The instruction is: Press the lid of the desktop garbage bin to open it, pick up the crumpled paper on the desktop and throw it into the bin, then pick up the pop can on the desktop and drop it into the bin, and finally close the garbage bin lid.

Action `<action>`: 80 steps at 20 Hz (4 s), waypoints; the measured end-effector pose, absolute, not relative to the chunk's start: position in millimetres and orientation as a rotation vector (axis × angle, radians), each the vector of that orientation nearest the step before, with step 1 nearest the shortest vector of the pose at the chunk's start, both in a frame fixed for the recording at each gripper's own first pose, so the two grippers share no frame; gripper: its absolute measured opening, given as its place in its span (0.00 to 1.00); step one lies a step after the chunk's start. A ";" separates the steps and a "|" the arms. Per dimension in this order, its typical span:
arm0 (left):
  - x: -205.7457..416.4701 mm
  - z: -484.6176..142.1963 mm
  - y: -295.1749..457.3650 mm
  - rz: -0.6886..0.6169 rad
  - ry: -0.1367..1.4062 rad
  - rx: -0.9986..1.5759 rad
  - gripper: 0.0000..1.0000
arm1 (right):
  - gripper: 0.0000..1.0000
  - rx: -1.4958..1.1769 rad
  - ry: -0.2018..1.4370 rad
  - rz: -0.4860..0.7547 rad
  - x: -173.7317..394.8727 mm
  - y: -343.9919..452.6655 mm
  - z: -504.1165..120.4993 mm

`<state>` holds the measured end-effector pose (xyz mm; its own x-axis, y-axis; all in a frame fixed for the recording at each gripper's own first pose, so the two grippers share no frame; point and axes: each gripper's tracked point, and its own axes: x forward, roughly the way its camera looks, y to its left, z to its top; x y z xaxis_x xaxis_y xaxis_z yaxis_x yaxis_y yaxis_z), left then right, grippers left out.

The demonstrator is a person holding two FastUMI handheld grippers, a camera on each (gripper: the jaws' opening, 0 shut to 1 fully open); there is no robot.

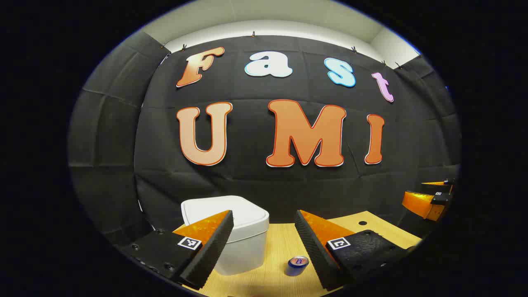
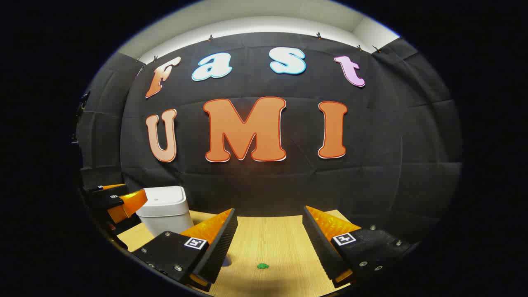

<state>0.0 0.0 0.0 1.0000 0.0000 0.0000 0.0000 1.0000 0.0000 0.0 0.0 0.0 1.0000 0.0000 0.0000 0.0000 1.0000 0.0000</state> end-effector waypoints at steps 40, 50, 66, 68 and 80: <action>-14.9 13.4 -27.4 -0.053 -0.032 0.012 0.95 | 0.94 0.003 -0.016 0.009 -20.1 1.6 5.8; -6.0 3.3 -31.5 -0.079 0.009 0.004 0.90 | 0.94 0.002 -0.013 0.016 -12.4 0.4 4.7; 85.7 -28.0 68.6 0.159 0.139 -0.002 0.00 | 0.95 0.008 0.021 0.084 25.7 -5.3 -1.6; 103.2 -50.8 85.7 0.197 0.202 0.008 0.00 | 0.95 0.007 0.026 0.083 30.9 -8.7 -2.5; 126.7 -81.2 113.6 0.243 0.239 0.003 0.00 | 0.95 0.002 0.064 0.065 50.1 -12.0 -16.6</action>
<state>126.7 113.6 -81.2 0.9424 0.2390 -0.2340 -0.2384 0.9707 0.0313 50.1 -12.0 -16.6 0.9958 0.0652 -0.0642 -0.0651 0.9979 0.0039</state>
